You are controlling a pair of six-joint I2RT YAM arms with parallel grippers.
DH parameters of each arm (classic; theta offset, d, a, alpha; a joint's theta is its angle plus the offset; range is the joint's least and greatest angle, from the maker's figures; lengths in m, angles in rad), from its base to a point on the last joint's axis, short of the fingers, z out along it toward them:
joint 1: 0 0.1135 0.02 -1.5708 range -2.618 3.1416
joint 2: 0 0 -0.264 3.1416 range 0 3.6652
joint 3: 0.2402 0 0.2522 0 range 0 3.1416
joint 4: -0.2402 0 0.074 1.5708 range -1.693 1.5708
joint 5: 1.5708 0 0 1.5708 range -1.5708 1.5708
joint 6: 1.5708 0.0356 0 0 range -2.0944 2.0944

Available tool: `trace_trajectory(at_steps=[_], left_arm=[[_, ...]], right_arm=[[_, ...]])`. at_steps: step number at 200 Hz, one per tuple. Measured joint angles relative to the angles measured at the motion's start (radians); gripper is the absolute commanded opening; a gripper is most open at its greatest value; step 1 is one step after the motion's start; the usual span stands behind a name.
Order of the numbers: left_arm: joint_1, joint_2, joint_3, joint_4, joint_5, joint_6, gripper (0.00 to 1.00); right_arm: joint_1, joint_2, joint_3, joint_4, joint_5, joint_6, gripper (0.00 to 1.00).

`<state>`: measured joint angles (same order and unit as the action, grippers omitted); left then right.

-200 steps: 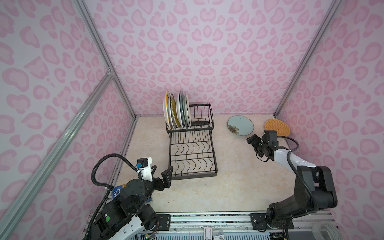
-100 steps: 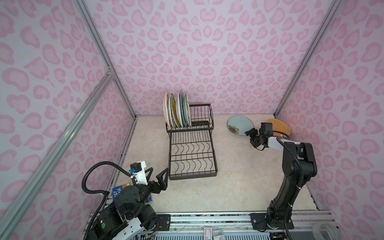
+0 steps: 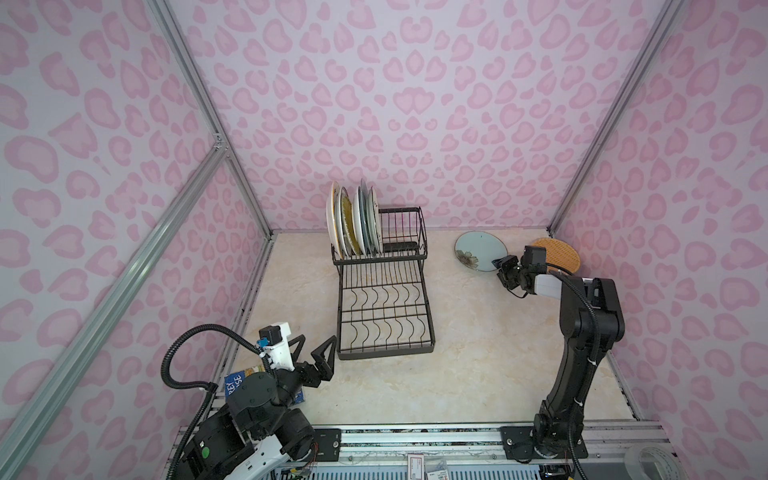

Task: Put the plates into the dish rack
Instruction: 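Move the right gripper to the teal flower plate's rim while the left gripper retracts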

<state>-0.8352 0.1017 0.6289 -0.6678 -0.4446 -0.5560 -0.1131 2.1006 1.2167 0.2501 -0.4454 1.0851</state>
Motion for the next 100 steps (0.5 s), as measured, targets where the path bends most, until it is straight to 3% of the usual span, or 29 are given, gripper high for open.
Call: trace_trajectory(at_steps=[100], left_arm=[[-0.002, 0.013, 0.0, 0.0, 0.018, 0.001, 0.96]], right_arm=[[-0.01, 0.075, 0.023, 0.127, -0.026, 0.06, 0.37]])
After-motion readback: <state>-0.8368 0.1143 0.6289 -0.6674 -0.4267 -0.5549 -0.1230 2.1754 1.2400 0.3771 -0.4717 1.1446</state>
